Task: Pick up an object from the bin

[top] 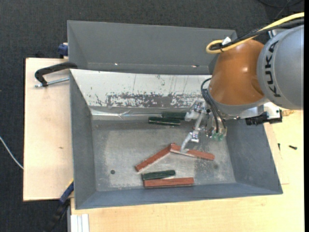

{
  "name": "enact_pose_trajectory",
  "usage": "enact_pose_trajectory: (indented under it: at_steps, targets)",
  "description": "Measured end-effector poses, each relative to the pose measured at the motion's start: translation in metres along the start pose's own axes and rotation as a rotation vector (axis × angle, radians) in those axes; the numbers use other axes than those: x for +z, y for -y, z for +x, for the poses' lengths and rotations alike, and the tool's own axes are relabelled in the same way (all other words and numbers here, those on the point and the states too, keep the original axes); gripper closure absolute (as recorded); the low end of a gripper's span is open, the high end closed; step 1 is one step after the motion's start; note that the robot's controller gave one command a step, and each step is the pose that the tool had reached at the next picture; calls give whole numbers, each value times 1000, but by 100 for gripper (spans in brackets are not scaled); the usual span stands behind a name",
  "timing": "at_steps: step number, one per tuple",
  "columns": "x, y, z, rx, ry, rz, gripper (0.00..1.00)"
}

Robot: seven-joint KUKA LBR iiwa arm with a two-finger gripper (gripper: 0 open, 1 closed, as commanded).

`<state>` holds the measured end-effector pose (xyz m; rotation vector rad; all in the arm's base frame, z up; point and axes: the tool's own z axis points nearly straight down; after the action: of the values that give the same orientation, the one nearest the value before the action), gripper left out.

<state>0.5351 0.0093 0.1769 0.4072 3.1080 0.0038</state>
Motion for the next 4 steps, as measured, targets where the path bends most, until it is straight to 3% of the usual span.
enact_pose_trajectory:
  at_steps: [1,2,3,4]
  targets:
    - [36,-1,-5,48,-9,4,0]
    - [46,2,7,115,-6,2,0]
    - [106,28,4,78,-4,2,0]
    - [98,24,5,79,-3,2,100]
